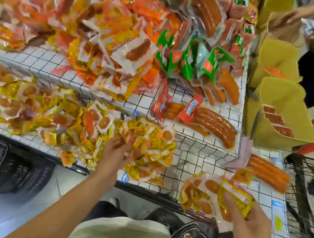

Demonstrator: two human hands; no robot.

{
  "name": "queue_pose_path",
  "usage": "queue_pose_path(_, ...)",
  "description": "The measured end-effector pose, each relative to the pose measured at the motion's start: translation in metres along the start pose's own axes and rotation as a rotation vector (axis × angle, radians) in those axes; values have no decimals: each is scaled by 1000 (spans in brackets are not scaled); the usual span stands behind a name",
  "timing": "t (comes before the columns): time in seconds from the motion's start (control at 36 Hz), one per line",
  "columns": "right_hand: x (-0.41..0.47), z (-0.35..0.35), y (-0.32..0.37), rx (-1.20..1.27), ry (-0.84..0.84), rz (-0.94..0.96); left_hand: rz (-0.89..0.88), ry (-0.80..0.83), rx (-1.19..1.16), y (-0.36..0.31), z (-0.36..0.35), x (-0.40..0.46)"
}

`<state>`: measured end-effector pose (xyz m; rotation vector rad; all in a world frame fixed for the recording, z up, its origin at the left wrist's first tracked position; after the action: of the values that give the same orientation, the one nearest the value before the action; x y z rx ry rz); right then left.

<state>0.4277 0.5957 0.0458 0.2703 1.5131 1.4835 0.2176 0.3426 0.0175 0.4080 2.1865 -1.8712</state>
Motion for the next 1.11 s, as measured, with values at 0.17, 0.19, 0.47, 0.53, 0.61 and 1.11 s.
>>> queue_pose_path(0.17,3,-11,1,2,7,-13,-684,214,629,-9,-3,-22)
queue_pose_path(0.19,3,-14,3,0,13,-7,-816,318,738,-8,-10,-15)
queue_pose_path(0.47,9,-42,29,81,91,33,-1065,795,1470,53,-24,50)
queue_pose_path(0.53,19,-45,20,119,120,-9,-1071,783,1457,58,-15,54)
queue_pose_path(0.61,44,-54,-8,70,113,-54,-1076,778,1450,61,-8,54)
queue_pose_path(1.11,71,-105,-122,-368,-96,-61,-1029,808,1469,59,-9,57)
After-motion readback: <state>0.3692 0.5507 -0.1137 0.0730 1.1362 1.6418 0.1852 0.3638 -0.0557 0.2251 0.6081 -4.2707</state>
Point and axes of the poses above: each hand's wrist, its own x-axis towards the middle knuckle, its own z-axis out of the back of the hand, y = z × x, the point moved 2 cm from there along x, towards the middle knuckle, and after that the axes turned 14 degrees about -z, right-handed, at the moved point
